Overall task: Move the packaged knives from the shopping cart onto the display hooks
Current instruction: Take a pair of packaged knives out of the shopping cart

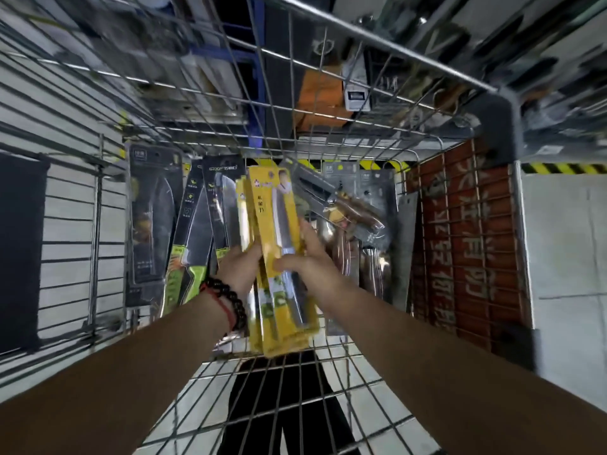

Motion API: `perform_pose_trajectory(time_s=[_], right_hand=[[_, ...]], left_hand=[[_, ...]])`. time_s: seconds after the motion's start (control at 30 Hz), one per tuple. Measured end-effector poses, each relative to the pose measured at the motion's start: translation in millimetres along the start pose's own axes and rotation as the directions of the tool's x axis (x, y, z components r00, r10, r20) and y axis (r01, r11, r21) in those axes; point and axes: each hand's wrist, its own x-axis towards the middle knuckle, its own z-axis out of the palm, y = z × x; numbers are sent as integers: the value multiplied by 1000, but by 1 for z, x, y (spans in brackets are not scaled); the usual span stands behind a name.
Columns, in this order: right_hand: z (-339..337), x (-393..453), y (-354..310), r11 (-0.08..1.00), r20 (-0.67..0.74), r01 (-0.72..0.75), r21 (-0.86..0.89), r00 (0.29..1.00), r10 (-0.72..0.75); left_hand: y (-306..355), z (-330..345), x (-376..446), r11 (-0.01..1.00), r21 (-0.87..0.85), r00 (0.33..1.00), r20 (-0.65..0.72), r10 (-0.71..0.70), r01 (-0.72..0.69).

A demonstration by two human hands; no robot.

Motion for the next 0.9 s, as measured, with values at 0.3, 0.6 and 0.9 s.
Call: perform_pose_trajectory(time_s=[0.3, 0.6, 0.9], right_hand=[[-8, -3, 10, 994, -12, -16, -109, 1000, 15], [-32, 6, 12, 981, -2, -133, -139, 991, 134], [6, 52, 35, 973, -265, -79, -218, 964, 19]], left_hand=[[4, 19, 0, 976, -197, 977, 168, 130, -96], [2, 30, 27, 994, -102, 990, 134, 40, -26], [25, 45, 43, 952, 288, 980, -137, 147, -103]])
